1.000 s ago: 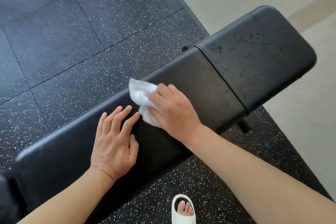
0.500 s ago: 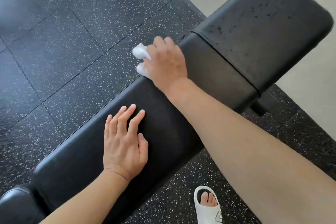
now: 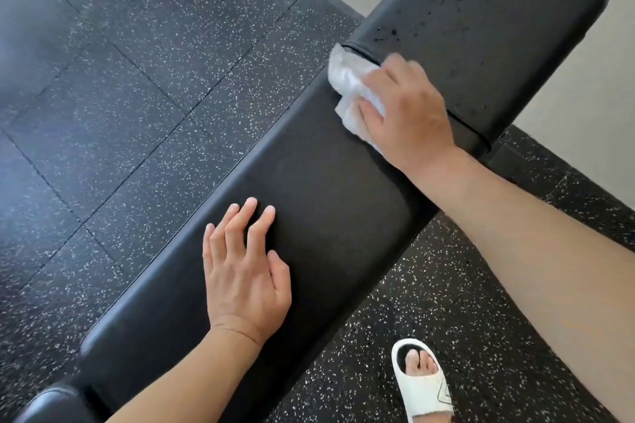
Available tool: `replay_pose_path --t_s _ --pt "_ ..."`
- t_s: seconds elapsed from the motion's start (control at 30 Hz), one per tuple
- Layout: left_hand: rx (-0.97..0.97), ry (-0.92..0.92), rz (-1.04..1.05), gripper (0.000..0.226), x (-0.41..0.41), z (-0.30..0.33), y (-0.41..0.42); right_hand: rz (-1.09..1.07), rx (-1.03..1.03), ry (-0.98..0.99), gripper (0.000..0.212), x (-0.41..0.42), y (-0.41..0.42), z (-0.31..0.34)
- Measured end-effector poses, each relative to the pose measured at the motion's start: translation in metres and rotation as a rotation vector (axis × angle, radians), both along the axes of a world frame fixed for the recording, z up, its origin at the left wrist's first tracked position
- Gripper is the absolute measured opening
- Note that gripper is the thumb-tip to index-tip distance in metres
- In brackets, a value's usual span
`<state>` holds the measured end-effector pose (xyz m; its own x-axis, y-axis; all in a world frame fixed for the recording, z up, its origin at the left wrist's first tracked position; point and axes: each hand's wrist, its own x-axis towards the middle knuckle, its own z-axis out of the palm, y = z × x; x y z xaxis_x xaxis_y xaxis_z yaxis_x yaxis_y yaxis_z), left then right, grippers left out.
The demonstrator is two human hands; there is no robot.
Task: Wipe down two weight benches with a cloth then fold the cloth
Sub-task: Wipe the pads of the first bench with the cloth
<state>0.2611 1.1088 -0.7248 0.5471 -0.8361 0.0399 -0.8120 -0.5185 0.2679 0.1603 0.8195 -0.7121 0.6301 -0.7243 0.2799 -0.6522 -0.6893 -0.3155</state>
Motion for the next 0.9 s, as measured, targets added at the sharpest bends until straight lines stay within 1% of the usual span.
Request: replay_pose_path --t_s 0.03,0.13,0.23,0.33,0.43,0.5,0.57,0.63,0.7,0.73,0.83,0.9 --pt "0.000 0.002 -0.001 0.059 0.000 0.000 0.001 -0.021 -0.009 0.012 0.024 0.015 -0.006 -0.002" --pt "-0.001 0.002 -0.002 0.059 0.000 -0.001 0.001 0.030 0.013 0.052 0.032 0.059 -0.021 -0.001" --pt "0.002 -0.007 -0.001 0.059 -0.001 -0.001 0.001 0.069 0.040 0.067 0.036 0.069 -0.028 0.001" --pt "0.004 -0.016 -0.002 0.059 -0.001 0.000 0.000 0.194 0.017 0.012 0.035 0.023 -0.014 0.001" --pt "0.014 -0.016 0.004 0.059 -0.001 -0.001 0.001 0.231 0.036 -0.067 0.021 -0.050 -0.004 -0.002" --pt "0.018 -0.012 0.005 0.059 -0.001 -0.002 0.000 0.276 0.060 -0.067 0.021 -0.089 -0.005 -0.002" --pt "0.020 -0.012 0.003 0.060 -0.001 -0.002 0.001 0.317 0.047 -0.054 0.021 -0.103 -0.011 -0.004" --pt "0.021 -0.018 0.004 0.060 -0.001 -0.002 0.000 0.328 0.016 -0.065 0.016 -0.088 -0.017 -0.004" --pt "0.026 -0.024 0.001 0.060 0.000 -0.002 0.000 0.329 -0.044 -0.074 0.009 -0.056 -0.023 -0.003" --pt "0.026 -0.024 -0.001 0.060 0.000 -0.002 0.000 0.329 -0.060 -0.073 0.010 -0.036 -0.027 -0.003" --pt "0.026 -0.023 0.004 0.060 -0.001 -0.001 -0.001 0.277 0.016 -0.053 0.027 0.024 -0.036 0.001" --pt "0.022 -0.015 0.010 0.060 -0.002 0.000 -0.003 0.239 0.047 -0.011 0.032 0.050 -0.037 0.003"
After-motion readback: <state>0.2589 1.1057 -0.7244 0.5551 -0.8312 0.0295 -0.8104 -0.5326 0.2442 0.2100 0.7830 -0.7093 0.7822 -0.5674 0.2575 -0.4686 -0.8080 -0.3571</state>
